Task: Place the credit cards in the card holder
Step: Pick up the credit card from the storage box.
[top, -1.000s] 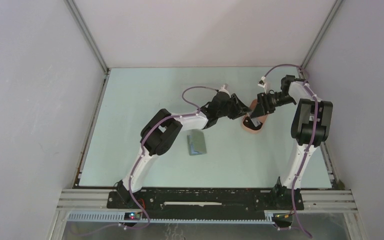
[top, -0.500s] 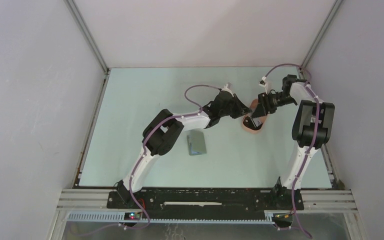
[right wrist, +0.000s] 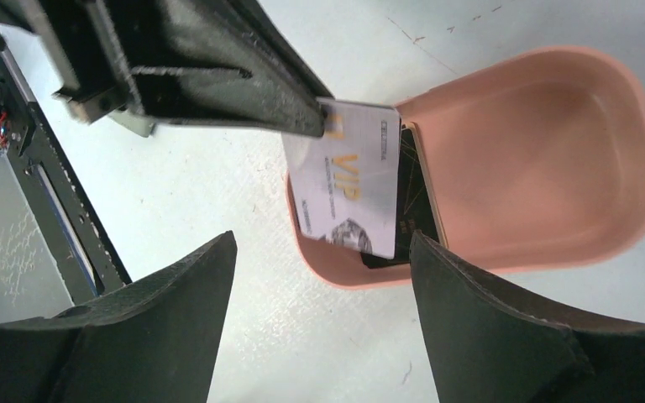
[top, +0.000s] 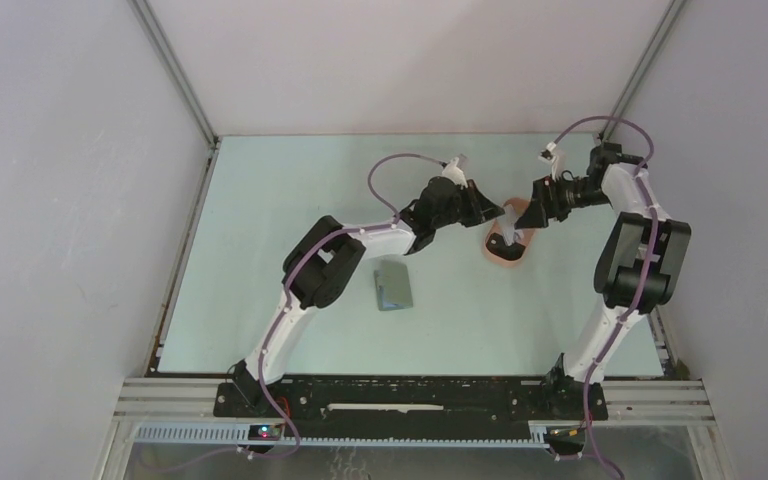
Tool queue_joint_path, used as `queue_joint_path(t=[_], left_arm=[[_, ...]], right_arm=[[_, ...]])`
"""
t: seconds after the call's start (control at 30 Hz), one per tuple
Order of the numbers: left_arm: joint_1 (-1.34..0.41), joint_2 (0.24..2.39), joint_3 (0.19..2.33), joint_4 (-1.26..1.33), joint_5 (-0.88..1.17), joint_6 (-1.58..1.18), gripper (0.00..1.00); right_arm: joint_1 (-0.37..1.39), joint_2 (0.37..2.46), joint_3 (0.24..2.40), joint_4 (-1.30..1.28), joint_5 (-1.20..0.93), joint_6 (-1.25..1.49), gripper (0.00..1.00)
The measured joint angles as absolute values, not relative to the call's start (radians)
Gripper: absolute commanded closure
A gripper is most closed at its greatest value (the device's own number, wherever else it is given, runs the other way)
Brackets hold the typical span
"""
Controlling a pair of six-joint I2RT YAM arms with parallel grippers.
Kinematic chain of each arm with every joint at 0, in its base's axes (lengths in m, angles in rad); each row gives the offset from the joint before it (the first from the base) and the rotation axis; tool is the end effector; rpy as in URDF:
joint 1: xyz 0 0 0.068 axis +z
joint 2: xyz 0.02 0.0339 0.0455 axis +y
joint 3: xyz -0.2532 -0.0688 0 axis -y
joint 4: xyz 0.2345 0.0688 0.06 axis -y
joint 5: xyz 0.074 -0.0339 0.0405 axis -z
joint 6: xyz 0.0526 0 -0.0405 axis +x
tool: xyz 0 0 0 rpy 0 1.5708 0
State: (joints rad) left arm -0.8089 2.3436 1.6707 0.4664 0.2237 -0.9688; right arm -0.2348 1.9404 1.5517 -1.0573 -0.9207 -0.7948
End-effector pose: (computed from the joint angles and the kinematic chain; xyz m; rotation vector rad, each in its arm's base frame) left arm 0.3644 -0.3989 0.1699 0.0224 2.0281 -1.4166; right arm 0.3641 -0.0441 0.2112 -0.7388 2.2988 0.9674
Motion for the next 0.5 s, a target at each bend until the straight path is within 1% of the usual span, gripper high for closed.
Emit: queue_joint_path(t=[0.2, 0.3, 0.5], left_arm=[[-0.763, 2.343, 1.578, 0.656, 0.334, -0.859, 1.00], [-0.739, 2.343, 1.520, 0.773, 0.419, -0.827, 1.00], [-0.712, 2.343, 1.511, 0.970, 0.553, -0.825, 1.00]], right_arm=[[-0.282, 1.889, 1.552, -1.080, -0.995, -0.815, 0.16], [-0.300, 1.889, 1.552, -1.093, -1.037, -0.825, 0.16], [-0.304, 1.929, 1.552, -1.131, -1.124, -0.840, 0.18]])
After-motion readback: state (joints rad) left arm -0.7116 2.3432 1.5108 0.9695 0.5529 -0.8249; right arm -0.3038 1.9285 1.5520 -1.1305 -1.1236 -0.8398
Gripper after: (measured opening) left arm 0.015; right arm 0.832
